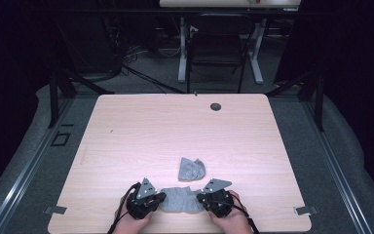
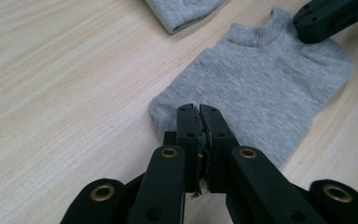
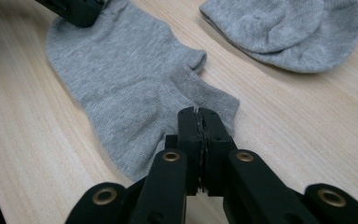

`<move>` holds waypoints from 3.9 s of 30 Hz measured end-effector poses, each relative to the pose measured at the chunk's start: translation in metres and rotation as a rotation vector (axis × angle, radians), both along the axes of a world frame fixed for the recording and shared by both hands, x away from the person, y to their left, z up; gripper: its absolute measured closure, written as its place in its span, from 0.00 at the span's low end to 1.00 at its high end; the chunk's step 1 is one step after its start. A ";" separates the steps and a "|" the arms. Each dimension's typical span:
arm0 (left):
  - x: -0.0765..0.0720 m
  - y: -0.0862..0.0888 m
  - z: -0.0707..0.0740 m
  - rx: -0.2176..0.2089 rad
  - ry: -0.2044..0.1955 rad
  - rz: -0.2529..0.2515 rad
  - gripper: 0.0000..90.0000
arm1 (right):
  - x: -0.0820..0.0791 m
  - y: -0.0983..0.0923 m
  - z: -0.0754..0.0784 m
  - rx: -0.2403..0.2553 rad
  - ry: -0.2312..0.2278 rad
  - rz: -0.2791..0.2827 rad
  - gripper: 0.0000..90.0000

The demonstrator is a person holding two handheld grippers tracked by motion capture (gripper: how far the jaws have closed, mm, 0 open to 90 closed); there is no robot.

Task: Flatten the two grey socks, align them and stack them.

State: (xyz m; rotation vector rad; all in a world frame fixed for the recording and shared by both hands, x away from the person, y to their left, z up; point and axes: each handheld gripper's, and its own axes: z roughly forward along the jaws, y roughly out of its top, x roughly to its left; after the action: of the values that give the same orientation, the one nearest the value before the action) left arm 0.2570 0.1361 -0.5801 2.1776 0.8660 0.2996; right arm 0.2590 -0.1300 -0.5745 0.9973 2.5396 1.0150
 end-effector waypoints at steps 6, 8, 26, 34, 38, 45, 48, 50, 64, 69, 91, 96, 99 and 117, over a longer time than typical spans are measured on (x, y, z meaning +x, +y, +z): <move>-0.002 -0.002 0.000 -0.007 0.005 -0.010 0.94 | 0.000 -0.003 0.002 -0.004 0.037 0.011 1.00; -0.003 -0.002 0.001 -0.008 0.005 -0.010 0.93 | 0.000 -0.004 0.003 -0.003 0.044 0.012 0.99; 0.000 0.000 0.010 -0.042 -0.027 0.005 0.85 | 0.044 -0.031 0.025 0.102 -0.021 -0.160 0.88; 0.003 0.003 0.012 -0.045 -0.041 0.010 0.82 | 0.071 -0.028 0.015 0.092 -0.014 -0.207 0.83; 0.004 0.004 0.012 -0.043 -0.042 0.006 0.81 | 0.077 -0.023 0.013 0.097 -0.028 -0.212 0.85; 0.005 0.004 0.012 -0.043 -0.049 0.008 0.80 | 0.079 -0.004 0.006 0.003 -0.068 -0.147 0.98; 0.005 0.004 0.012 -0.050 -0.045 0.015 0.80 | 0.081 -0.002 0.003 -0.006 -0.065 -0.146 0.98; 0.006 0.004 0.013 -0.049 -0.047 0.016 0.80 | 0.082 0.000 0.001 -0.011 -0.048 -0.133 1.00; 0.004 0.000 0.014 -0.050 -0.048 0.010 0.81 | 0.065 -0.003 -0.002 -0.018 -0.055 -0.051 1.00; 0.009 -0.011 0.017 -0.047 -0.058 -0.007 0.81 | 0.060 -0.002 -0.001 -0.024 -0.048 -0.035 1.00; 0.052 -0.081 0.015 0.010 -0.075 -0.032 0.77 | 0.049 -0.035 0.026 0.070 -0.095 -0.124 0.99; 0.054 -0.086 0.010 0.027 -0.069 -0.033 0.76 | 0.050 -0.039 0.024 0.085 -0.096 -0.142 0.99; 0.054 -0.087 0.006 0.050 -0.065 -0.035 0.78 | 0.049 -0.040 0.024 0.099 -0.095 -0.150 0.99; 0.054 -0.083 0.005 0.021 -0.065 -0.028 1.00 | 0.053 -0.018 0.013 0.096 -0.086 -0.097 0.99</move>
State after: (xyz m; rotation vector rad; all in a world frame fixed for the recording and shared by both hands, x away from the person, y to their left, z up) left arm 0.3111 0.0529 -0.5751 2.1853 0.7989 0.3652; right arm 0.3115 -0.1477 -0.5615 1.0664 2.3694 1.1359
